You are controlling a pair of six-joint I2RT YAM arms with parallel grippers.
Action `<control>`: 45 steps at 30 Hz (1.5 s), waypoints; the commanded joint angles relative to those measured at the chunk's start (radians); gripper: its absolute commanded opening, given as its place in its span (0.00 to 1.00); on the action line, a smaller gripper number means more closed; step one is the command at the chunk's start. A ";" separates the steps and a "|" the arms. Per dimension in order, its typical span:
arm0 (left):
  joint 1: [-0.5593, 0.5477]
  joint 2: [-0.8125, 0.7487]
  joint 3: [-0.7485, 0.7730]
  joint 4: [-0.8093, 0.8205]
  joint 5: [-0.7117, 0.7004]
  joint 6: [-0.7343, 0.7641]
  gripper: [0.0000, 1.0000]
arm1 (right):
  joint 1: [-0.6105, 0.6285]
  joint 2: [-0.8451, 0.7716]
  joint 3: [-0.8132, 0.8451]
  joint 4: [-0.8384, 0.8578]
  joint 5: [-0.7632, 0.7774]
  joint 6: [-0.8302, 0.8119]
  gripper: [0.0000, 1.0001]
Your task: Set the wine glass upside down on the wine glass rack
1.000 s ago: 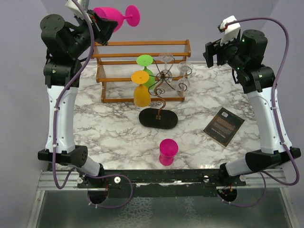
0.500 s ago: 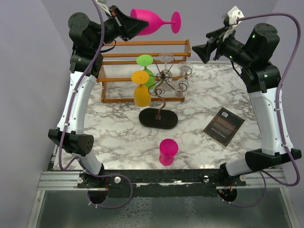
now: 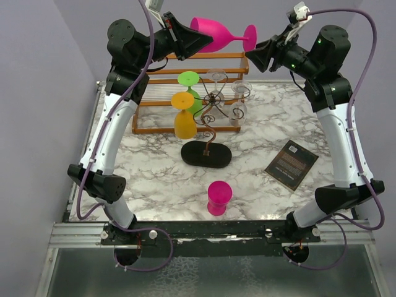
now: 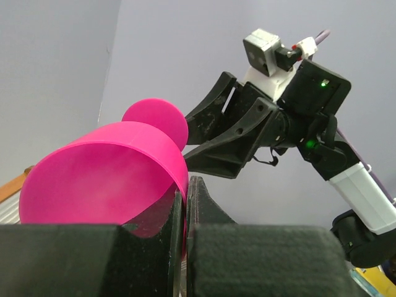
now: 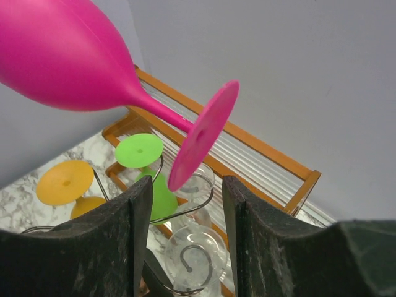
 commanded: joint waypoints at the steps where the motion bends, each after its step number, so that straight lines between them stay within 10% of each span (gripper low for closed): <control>1: -0.016 0.017 0.006 0.009 0.010 0.042 0.00 | 0.005 0.002 0.017 0.058 0.019 0.059 0.45; 20: -0.044 -0.016 -0.049 0.006 0.015 0.111 0.02 | 0.005 0.012 0.020 0.030 0.254 0.099 0.02; 45: 0.025 -0.178 -0.089 -0.305 -0.005 0.502 0.76 | -0.067 -0.101 0.032 0.004 0.483 -0.131 0.02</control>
